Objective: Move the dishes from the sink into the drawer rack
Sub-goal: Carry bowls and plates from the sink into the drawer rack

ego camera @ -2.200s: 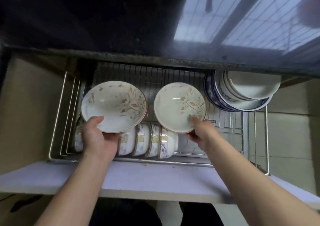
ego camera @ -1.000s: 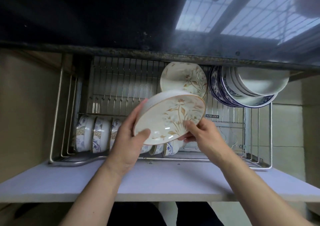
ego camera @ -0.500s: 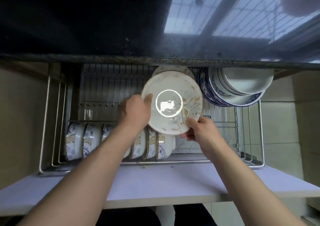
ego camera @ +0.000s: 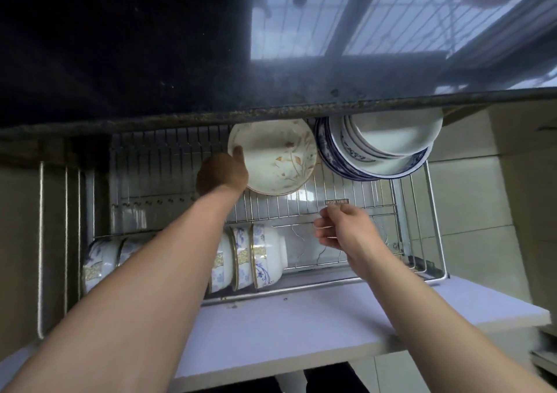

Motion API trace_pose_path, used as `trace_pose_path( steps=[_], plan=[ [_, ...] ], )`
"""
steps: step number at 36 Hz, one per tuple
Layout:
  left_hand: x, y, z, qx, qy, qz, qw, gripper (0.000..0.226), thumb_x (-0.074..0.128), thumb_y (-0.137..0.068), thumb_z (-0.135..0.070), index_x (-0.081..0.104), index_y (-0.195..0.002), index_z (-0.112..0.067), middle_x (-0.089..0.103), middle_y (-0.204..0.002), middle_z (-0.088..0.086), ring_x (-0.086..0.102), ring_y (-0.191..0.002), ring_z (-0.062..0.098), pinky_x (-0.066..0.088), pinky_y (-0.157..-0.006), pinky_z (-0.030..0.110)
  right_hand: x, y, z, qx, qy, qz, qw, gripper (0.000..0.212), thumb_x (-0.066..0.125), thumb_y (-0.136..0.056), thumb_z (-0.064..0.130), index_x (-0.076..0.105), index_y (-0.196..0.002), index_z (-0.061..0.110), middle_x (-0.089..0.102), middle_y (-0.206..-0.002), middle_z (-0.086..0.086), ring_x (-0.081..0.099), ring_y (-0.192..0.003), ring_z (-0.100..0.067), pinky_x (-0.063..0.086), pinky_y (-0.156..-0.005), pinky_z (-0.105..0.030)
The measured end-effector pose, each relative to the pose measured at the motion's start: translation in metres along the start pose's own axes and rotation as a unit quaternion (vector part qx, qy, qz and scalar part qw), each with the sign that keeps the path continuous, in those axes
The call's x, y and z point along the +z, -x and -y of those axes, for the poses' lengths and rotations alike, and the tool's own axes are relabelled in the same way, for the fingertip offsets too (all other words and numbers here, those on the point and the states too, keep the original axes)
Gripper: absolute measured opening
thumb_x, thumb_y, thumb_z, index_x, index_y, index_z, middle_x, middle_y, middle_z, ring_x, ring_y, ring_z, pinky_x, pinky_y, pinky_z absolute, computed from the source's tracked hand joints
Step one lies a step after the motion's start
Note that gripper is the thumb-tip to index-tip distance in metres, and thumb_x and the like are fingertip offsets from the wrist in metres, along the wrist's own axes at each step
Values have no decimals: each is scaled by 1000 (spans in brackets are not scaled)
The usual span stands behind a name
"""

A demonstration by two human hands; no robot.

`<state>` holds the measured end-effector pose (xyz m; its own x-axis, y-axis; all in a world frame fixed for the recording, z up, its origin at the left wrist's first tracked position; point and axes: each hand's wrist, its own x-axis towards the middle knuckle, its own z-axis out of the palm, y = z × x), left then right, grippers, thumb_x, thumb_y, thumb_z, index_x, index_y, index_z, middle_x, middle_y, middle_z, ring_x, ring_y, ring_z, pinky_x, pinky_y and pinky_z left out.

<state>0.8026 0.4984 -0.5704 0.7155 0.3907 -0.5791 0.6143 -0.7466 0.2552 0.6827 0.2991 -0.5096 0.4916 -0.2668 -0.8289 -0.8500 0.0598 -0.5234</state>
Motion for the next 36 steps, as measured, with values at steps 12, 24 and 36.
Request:
trace_pose_path(
  steps=[12, 24, 36],
  plan=[
    [13, 3, -4, 18, -112, -5, 994, 60, 28, -105, -50, 55, -133, -5, 60, -136, 23, 58, -125, 42, 44, -99, 45, -22, 3, 0, 3, -7, 1, 1000, 21, 43, -105, 8, 62, -94, 9, 67, -83, -11, 62, -62, -21, 52, -58, -29],
    [20, 6, 13, -7, 48, 124, 991, 53, 43, -104, -45, 66, -109, 3, 67, -60, 12, 64, -59, 23, 59, -83, 39, -38, 25, 5, 8, -10, -5, 1000, 13, 48, -105, 10, 60, -100, 8, 68, -76, -3, 63, -62, -19, 52, -61, -29],
    [-53, 100, 23, -41, 150, 177, 972, 42, 51, -102, -34, 53, -134, -7, 65, -81, 9, 62, -66, 25, 50, -61, 30, -62, 100, 26, 20, -35, 2, 999, 10, 52, -103, 10, 62, -102, 9, 68, -87, -9, 65, -66, -19, 54, -58, -24]
  ],
)
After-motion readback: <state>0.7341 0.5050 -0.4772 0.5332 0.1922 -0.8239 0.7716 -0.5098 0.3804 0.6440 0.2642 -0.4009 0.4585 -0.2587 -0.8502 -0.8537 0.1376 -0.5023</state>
